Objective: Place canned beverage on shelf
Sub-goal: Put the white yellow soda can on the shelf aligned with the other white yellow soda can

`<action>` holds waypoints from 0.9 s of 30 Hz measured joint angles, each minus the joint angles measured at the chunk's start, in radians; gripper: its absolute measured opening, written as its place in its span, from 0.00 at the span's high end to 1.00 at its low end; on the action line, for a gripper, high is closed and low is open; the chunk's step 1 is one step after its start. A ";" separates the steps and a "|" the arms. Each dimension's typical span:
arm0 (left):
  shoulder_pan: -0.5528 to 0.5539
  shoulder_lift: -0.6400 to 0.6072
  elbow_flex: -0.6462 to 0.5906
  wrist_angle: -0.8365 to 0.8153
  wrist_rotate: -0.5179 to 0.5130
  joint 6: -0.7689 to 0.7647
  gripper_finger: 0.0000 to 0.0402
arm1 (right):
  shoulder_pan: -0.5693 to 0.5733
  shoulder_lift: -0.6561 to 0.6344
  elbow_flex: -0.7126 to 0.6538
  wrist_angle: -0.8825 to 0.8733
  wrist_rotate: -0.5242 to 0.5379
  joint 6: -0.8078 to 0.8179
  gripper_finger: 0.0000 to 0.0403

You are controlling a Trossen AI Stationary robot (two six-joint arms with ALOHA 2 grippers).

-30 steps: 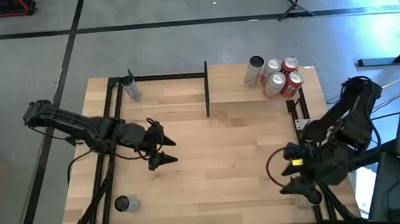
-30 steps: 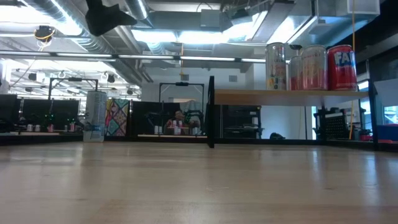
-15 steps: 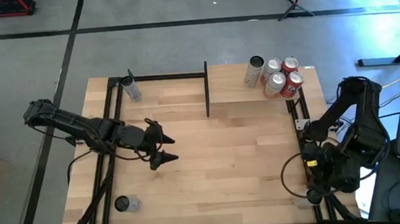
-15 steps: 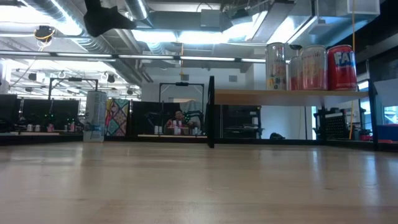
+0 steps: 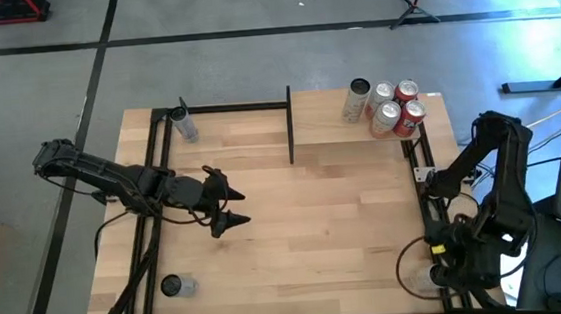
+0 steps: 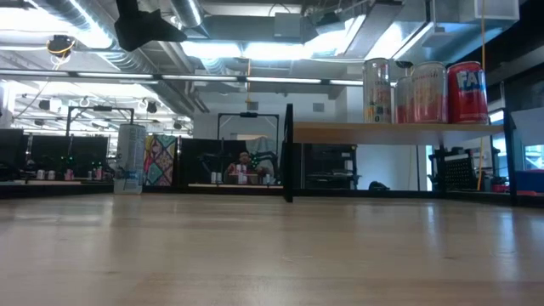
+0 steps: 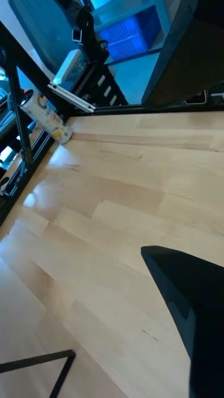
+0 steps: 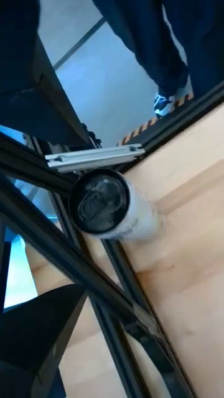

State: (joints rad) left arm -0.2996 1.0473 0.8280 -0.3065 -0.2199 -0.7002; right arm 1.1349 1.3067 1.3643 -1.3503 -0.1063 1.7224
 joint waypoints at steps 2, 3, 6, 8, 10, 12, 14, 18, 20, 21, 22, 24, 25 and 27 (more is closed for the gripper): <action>0.000 0.000 0.000 0.000 0.000 0.000 0.07 | 0.000 0.024 -0.006 -0.009 -0.022 0.002 0.08; 0.000 0.000 0.000 0.000 0.000 0.000 0.07 | 0.000 0.037 -0.009 -0.018 -0.031 0.002 0.08; 0.000 0.000 0.000 0.000 0.000 0.000 0.07 | -0.003 0.074 -0.011 -0.009 -0.043 0.002 0.08; 0.000 0.000 0.000 0.000 0.000 0.002 0.07 | -0.003 0.093 -0.011 -0.010 -0.044 0.009 0.08; 0.000 0.000 0.000 0.000 0.000 0.002 0.07 | -0.003 0.111 -0.011 -0.008 -0.055 0.031 0.08; 0.000 0.000 0.000 0.000 0.000 0.002 0.07 | -0.002 0.126 -0.011 0.008 -0.062 0.043 0.08; 0.000 0.000 0.000 0.000 0.000 0.002 0.07 | -0.002 0.134 -0.011 0.030 -0.063 0.046 0.08; 0.000 0.000 0.000 0.000 0.000 0.002 0.07 | -0.002 0.136 -0.011 0.049 -0.063 0.051 0.08; 0.000 0.000 0.000 0.000 0.003 0.002 0.07 | -0.002 0.136 -0.011 0.045 -0.067 0.062 0.08; 0.000 0.000 0.000 0.001 0.003 0.002 0.07 | -0.002 0.136 -0.011 0.041 -0.068 0.073 0.08; 0.000 0.000 0.000 0.000 0.003 0.002 0.07 | -0.002 0.136 -0.011 0.038 -0.066 0.081 0.08; 0.000 0.000 0.000 0.001 0.003 0.002 0.07 | -0.002 0.136 -0.011 0.038 -0.062 0.087 0.08; 0.000 0.000 0.000 0.001 0.003 0.002 0.07 | -0.002 0.137 -0.011 0.036 -0.062 0.088 0.08; 0.000 0.000 0.000 0.000 0.004 0.002 0.07 | -0.002 0.144 -0.011 0.021 -0.063 0.088 0.08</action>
State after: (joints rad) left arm -0.2996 1.0473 0.8280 -0.3060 -0.2161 -0.6982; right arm 1.1328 1.4512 1.3529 -1.3292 -0.1692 1.8099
